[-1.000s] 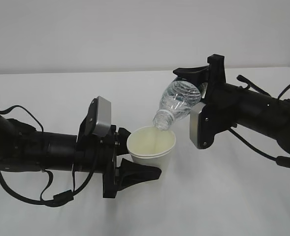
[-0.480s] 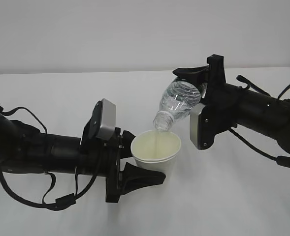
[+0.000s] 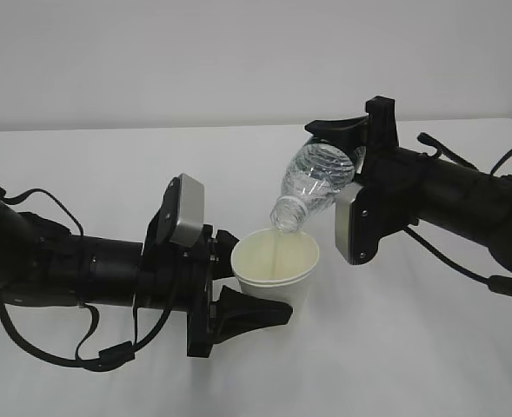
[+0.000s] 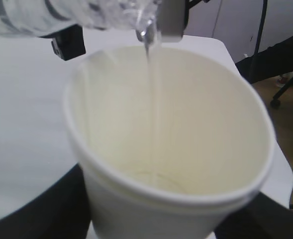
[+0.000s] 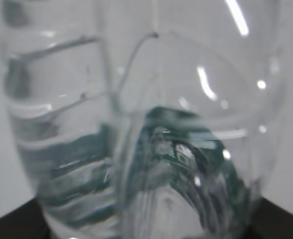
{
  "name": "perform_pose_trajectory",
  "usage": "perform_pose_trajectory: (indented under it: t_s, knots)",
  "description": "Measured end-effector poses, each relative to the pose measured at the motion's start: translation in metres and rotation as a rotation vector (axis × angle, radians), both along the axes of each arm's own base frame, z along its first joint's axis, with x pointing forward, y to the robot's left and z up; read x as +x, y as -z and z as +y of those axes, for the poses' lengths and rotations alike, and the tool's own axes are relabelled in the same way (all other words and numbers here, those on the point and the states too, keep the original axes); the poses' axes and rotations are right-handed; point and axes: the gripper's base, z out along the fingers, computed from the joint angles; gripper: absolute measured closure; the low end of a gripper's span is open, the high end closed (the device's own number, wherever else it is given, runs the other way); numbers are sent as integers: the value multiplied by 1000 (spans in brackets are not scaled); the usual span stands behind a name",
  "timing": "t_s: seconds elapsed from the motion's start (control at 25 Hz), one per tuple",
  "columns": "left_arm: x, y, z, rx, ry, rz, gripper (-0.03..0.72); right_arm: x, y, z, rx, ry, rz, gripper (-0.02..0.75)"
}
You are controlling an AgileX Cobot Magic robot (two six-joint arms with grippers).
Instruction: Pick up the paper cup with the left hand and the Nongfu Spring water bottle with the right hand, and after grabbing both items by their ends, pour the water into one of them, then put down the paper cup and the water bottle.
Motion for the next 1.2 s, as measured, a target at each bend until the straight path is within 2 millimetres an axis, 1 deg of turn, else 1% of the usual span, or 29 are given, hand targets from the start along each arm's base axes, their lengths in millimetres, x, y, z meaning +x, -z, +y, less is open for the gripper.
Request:
perform_pose_trajectory:
  t_s: [1.2]
  knots:
    - [-1, 0, -1, -1, 2, 0, 211, 0, -4, 1, 27, -14, -34, 282]
